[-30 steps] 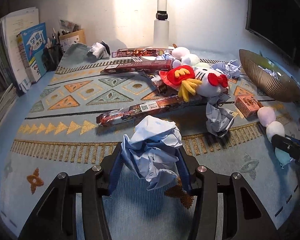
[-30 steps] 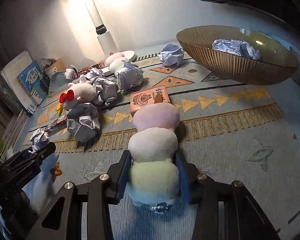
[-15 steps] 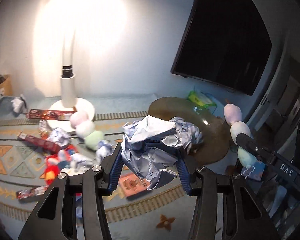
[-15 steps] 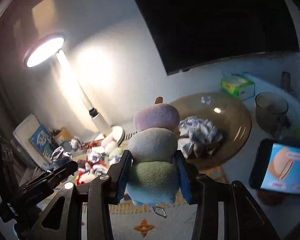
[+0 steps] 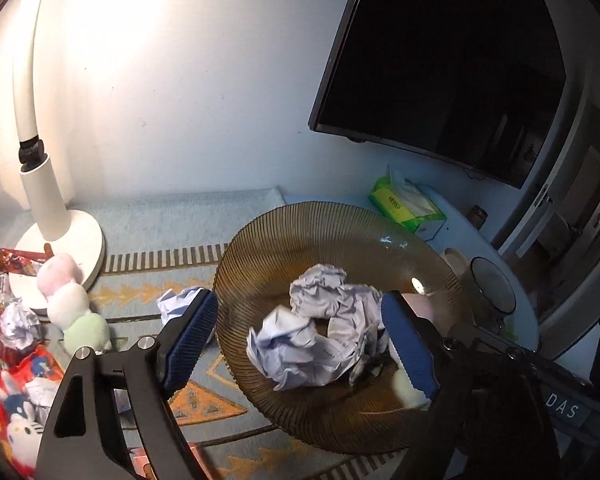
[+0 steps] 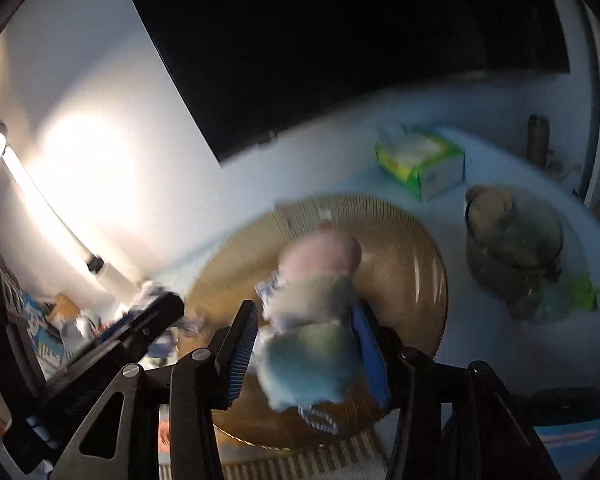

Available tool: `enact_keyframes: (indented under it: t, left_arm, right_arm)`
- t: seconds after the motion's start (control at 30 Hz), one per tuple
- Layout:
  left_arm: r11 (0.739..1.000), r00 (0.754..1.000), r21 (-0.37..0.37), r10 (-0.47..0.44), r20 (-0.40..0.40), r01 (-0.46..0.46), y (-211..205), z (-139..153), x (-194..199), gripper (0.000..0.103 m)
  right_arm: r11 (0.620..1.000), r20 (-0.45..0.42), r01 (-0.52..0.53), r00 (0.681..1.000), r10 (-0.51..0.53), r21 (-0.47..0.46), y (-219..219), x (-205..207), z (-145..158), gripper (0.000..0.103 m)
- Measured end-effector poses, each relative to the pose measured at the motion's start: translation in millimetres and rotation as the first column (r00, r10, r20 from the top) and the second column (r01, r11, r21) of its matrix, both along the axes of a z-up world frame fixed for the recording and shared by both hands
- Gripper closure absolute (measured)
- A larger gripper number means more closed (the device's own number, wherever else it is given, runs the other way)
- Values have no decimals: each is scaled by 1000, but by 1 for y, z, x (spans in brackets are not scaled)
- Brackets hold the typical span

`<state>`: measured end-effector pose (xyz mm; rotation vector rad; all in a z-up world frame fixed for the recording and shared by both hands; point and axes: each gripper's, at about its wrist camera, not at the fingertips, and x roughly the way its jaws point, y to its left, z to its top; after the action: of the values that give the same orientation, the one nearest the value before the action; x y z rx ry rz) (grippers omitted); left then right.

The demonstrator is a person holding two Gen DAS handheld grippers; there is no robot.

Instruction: Organize objects

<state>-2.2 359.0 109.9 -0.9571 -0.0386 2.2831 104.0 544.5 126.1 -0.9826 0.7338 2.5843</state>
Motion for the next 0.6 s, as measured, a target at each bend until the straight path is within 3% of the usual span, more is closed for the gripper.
enact_keyframes:
  t: [0.23,0.3,0.37,0.43,0.5,0.57,0.6]
  left_arm:
    - [999,999,20,35,-34,-35,-66,23,36,19]
    - [997,996,27,73,-53,-72,-94,30,50,19]
    - [994,991,36,110,-73,-108,-128,33,65,18]
    - [987,983,37,156,-95,-153,-163,32,79,15]
    - [980,975,34,199,-99,-196,-201,24,89,2]
    - [978,976,13,209,-68,-209,-234,7,92,1]
    - [974,972,-21,226,-57,-228,-249,-4,93,1]
  right_arm:
    - [998,-39,-53,998,54,31,-28,32,11,55]
    - [994,-52,-99,994,101,34,-49,36,17,48]
    - [990,-72,-136,988,139,44,-73,42,22,31]
    - [980,-83,-190,977,195,66,-101,45,25,30]
    - [961,-72,-262,961,268,85,-128,44,22,29]
    - [935,-51,-345,935,350,84,-154,39,8,13]
    - [930,-42,-355,932,360,95,-165,36,-2,10]
